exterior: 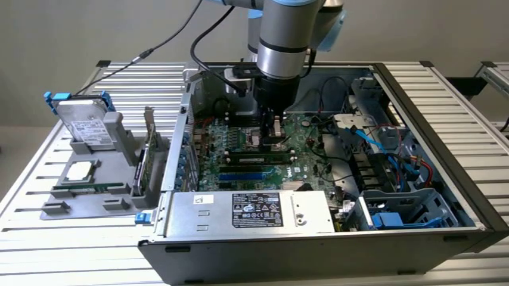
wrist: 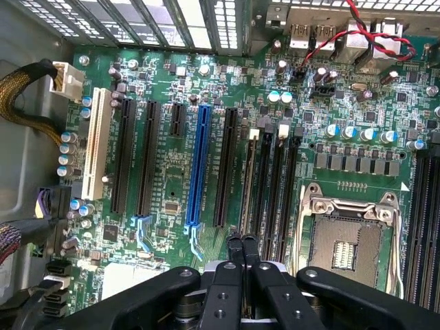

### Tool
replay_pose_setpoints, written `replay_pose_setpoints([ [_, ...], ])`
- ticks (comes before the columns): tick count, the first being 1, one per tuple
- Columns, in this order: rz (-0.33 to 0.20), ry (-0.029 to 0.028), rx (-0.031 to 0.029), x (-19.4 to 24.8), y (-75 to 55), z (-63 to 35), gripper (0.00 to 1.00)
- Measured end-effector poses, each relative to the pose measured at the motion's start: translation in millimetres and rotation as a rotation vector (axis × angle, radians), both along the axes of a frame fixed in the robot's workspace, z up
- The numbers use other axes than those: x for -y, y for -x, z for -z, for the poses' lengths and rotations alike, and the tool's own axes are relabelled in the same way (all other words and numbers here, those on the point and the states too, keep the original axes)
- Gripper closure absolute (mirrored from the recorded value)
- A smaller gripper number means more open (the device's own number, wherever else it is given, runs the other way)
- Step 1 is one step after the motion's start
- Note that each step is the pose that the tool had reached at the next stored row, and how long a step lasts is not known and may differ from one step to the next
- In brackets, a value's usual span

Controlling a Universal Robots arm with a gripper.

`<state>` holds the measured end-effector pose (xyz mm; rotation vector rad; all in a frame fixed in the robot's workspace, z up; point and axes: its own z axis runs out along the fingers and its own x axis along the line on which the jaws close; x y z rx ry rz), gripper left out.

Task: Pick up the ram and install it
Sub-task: 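Press down the ram until it locks into place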

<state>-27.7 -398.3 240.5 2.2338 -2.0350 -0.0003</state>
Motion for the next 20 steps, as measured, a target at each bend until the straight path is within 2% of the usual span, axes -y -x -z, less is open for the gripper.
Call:
replay_pose_setpoints([
  [6, -0.001, -0.0001, 0.0, 0.1, 0.0, 0.0, 0.9],
  [9, 0.0, -0.004, 0.0009, 1.5, 0.0, 0.0, 0.9],
  [15, 0.028, -0.02, 0.0193, 1.5, 0.0, 0.0, 0.9],
  [20, 0.037, -0.0295, 0.0277, 1.5, 0.3, -0.1, 0.9],
])
